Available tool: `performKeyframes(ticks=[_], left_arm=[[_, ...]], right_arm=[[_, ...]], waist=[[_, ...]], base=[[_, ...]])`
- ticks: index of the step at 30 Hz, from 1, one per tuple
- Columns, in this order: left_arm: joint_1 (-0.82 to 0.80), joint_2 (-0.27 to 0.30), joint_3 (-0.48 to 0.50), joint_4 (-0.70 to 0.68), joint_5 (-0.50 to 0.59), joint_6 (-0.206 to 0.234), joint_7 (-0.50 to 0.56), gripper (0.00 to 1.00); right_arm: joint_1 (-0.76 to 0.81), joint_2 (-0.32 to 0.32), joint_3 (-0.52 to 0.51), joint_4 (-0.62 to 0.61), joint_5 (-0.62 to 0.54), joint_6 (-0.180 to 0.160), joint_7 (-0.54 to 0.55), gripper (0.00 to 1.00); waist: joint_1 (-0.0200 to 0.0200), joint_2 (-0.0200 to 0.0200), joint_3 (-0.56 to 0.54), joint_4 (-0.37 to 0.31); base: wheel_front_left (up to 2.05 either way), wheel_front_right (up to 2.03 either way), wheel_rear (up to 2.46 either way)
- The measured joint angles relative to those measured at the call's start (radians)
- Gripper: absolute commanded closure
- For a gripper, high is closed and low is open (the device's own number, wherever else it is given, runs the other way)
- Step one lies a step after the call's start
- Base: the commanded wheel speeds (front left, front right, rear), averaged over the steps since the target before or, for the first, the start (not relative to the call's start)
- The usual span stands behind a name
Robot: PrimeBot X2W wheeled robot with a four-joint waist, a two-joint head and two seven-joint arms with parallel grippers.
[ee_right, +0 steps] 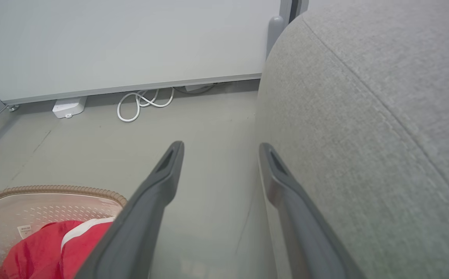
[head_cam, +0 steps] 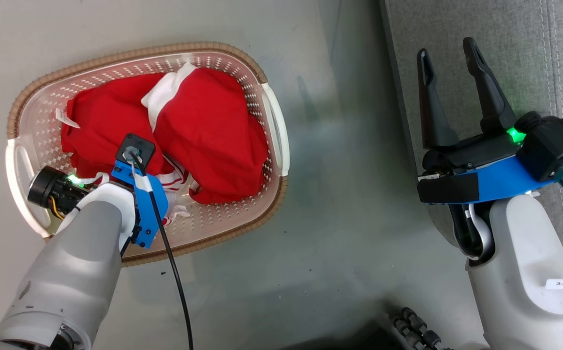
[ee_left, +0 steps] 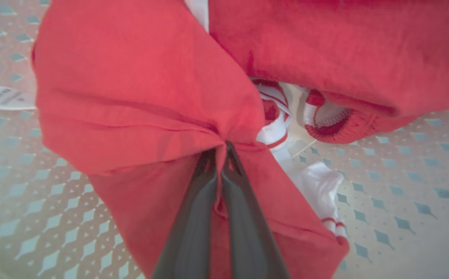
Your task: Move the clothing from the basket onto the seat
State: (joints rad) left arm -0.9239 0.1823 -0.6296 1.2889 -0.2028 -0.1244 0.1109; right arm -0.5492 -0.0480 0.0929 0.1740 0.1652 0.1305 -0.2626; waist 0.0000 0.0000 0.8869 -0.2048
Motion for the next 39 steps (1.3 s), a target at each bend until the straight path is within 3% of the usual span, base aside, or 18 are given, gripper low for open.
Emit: performKeyframes(ticks=[14, 24, 39], left_arm=[[0.026, -0.046, -0.021, 0.0, -0.036, -0.002, -0.106, 1.0], [0.079, -0.096, -0.053, -0.035, -0.111, -0.005, -0.231, 1.0], [0.134, -0.113, -0.086, -0.157, -0.232, -0.005, -0.369, 1.0]], right_arm=[[0.022, 0.0, -0.021, 0.024, -0.013, 0.0, 0.0, 0.0], [0.072, 0.0, -0.037, 0.043, -0.036, 0.0, 0.0, 0.0], [0.176, 0.0, -0.067, 0.074, -0.061, 0.0, 0.0, 0.0]], waist=[[0.0, 0.0, -0.096, 0.035], [-0.0001, 0.0001, -0.218, 0.082], [-0.0001, 0.0001, -0.423, 0.16]], base=[[0.0, 0.0, 0.0], [0.0, 0.0, 0.0], [0.0, 0.0, 0.0]])
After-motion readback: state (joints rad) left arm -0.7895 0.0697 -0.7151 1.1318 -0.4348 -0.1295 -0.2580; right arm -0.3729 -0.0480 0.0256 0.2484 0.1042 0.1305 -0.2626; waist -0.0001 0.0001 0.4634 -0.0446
